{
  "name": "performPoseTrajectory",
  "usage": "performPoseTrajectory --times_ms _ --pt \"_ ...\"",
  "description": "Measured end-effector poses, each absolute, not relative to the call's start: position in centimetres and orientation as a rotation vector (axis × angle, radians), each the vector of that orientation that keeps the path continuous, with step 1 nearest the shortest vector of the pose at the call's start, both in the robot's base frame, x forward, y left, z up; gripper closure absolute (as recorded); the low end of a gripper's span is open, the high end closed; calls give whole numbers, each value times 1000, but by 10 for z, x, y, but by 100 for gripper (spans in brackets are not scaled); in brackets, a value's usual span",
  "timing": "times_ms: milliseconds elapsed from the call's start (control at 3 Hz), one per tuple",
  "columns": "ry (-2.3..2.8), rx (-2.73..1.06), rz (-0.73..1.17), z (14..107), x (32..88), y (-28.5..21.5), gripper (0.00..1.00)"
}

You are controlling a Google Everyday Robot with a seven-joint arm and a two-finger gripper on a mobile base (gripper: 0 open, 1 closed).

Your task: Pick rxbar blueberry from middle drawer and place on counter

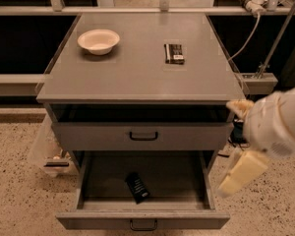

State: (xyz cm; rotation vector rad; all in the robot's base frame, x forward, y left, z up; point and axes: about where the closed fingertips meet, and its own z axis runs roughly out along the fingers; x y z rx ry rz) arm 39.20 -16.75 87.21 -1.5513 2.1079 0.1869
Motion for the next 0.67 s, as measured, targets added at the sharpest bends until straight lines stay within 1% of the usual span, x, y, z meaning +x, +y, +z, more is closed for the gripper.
performPoseTrajectory --times_ms 333,667 --pt "2092 -1448 482 774 382 -121 0" --pt "2128 -1407 601 713 374 -106 0"
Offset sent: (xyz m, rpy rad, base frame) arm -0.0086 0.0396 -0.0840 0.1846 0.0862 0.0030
